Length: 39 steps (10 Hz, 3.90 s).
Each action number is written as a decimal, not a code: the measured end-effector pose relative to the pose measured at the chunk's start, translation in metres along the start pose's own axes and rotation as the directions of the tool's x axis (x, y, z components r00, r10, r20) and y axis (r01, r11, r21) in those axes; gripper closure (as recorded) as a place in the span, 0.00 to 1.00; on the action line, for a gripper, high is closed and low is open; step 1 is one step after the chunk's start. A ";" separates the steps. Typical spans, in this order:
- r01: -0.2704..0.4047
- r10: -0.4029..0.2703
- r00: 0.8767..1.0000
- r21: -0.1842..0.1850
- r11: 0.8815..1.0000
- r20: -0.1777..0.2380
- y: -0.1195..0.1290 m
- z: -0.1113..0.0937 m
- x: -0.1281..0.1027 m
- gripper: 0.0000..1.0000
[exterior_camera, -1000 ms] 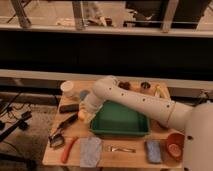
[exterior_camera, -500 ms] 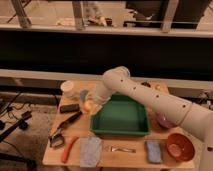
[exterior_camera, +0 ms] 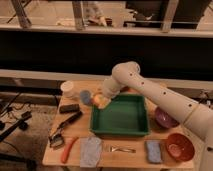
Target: Place apple in metal cup
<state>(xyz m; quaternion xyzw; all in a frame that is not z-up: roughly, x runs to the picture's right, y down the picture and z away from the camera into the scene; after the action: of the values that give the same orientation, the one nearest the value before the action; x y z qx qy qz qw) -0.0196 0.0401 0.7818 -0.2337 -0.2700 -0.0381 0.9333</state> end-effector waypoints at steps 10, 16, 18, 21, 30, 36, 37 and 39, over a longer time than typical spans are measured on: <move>-0.050 0.050 0.999 0.008 0.999 -0.009 -0.012 -0.007 0.031 0.71; -0.094 0.095 0.995 0.063 0.994 -0.010 -0.020 -0.019 0.043 0.71; -0.146 0.148 0.989 0.123 0.982 -0.008 -0.026 -0.040 0.071 0.71; -0.244 0.253 0.967 0.230 0.942 -0.009 -0.039 -0.080 0.133 0.71; -0.291 0.312 0.949 0.259 0.921 -0.042 -0.086 -0.089 0.191 0.71; -0.331 0.363 0.930 0.307 0.892 -0.052 -0.094 -0.104 0.218 0.71; -0.340 0.374 0.926 0.314 0.887 -0.054 -0.095 -0.107 0.225 0.71; -0.361 0.401 0.914 0.321 0.875 -0.065 -0.097 -0.105 0.234 0.71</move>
<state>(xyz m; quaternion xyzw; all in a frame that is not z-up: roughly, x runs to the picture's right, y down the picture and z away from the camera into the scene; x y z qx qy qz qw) 0.2116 -0.0806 0.8663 -0.1339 -0.1602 0.1734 0.9625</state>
